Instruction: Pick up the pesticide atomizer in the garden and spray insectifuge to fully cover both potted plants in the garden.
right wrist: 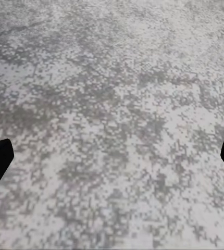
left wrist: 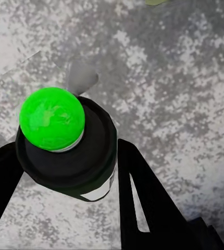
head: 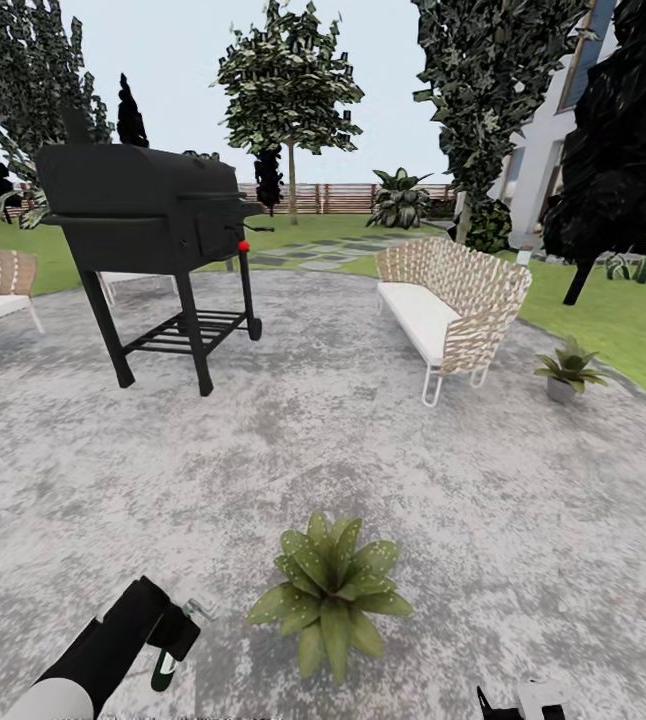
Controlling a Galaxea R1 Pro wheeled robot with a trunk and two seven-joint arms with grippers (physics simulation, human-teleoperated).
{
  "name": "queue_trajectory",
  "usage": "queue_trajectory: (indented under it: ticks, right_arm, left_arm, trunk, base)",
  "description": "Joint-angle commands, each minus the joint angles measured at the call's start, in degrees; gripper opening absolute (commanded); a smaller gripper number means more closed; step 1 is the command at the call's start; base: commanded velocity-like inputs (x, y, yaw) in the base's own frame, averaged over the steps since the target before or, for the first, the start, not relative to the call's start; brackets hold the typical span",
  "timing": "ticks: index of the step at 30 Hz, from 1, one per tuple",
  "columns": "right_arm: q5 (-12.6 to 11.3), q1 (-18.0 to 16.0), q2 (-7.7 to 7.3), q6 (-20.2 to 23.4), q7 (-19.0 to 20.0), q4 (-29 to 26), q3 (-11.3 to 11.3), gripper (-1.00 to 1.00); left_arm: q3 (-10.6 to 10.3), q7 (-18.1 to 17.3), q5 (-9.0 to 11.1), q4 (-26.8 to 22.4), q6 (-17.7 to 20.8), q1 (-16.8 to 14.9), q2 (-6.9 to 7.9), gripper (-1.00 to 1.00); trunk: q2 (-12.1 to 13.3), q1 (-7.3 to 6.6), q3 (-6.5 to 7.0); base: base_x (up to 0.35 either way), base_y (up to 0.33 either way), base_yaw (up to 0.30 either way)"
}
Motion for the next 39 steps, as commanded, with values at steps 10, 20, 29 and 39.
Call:
queue_trajectory:
  ticks: [10, 20, 29, 39]
  right_arm:
    - [0.12, -0.02, -0.01, -0.19, 0.38, 0.01, -0.55, 1.0]
    - [0.12, -0.02, -0.01, -0.19, 0.38, 0.01, -0.52, 1.0]
    - [0.12, -0.02, -0.01, -0.19, 0.38, 0.01, -0.54, 1.0]
    - [0.12, -0.02, -0.01, -0.19, 0.38, 0.01, -0.55, 1.0]
  left_arm:
    - [0.31, -0.38, -0.55, -0.3, 0.08, -0.17, -0.28, -1.0]
    - [2.5, -0.38, -0.55, -1.62, 0.08, -0.2, -0.2, -1.0]
    - [3.94, -0.64, -0.93, -1.96, 0.95, -0.78, -0.36, -1.0]
    - [-1.77, -0.8, -0.95, -4.27, 8.33, -3.67, -1.86, -1.0]
  trunk:
    - [-0.02, -0.01, -0.05]
    - [-0.02, -0.01, -0.05]
    - [-0.02, -0.01, -0.05]
    - [-0.02, -0.01, -0.05]
  base:
    - [-0.039, -0.259, 0.173]
    - [-0.202, -0.232, 0.002]
    - [-0.263, -0.191, 0.138]
    - [-0.022, -0.016, 0.003]
